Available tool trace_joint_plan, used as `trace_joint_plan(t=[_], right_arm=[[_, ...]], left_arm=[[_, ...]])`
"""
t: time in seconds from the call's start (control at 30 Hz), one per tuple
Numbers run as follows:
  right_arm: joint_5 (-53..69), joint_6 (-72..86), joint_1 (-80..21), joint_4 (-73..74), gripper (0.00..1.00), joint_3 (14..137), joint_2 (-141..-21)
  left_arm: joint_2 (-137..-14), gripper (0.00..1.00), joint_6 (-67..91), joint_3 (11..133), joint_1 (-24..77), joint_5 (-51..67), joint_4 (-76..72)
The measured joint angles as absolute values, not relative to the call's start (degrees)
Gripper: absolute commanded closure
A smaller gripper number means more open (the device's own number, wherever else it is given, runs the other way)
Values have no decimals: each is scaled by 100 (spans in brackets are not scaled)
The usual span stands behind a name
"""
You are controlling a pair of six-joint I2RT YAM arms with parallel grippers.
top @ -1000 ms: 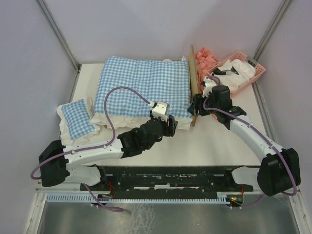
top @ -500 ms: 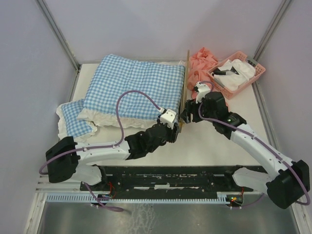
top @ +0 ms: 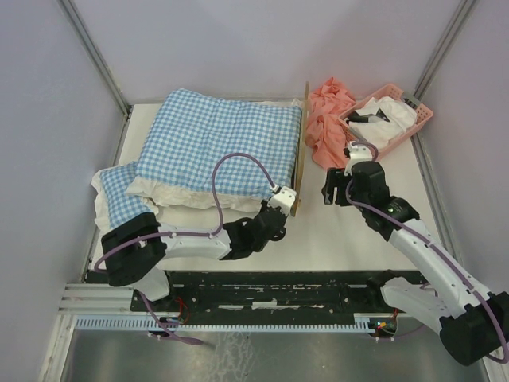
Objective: Set up the pet bed
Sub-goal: Cross the ropes on the bed frame.
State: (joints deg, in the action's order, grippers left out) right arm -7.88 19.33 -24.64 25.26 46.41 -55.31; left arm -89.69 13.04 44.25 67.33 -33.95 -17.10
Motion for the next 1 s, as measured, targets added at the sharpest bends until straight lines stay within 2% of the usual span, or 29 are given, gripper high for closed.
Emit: trace_joint_plan(t=[0.03, 0.07, 0.27, 0.6, 0.8, 1.0], right_arm=[[-779, 1916, -2464, 2528, 28, 4593, -5509], [-760, 1894, -2464, 2523, 28, 4539, -5474], [-64, 1498, -2480, 2095, 35, 3848, -4890], [1028, 617, -3406, 1094, 45, 3253, -4547], [996, -207, -4414, 239, 61, 3144, -5266], [207, -617, -5083, -298, 55, 3409, -6412]], left_arm=[[-9004, 96, 1267, 4449, 6731, -3479, -1684], [-9006, 97, 1234, 4462, 6731, -3566, -1675], [-8521, 97, 1205, 4560, 6563, -3297, -1446], [-7723, 97, 1752, 4740, 4910, -954, -1337], [-7653, 97, 2086, 4729, 4213, 346, -1354], [-7655, 97, 2453, 4674, 3638, 1337, -1466]])
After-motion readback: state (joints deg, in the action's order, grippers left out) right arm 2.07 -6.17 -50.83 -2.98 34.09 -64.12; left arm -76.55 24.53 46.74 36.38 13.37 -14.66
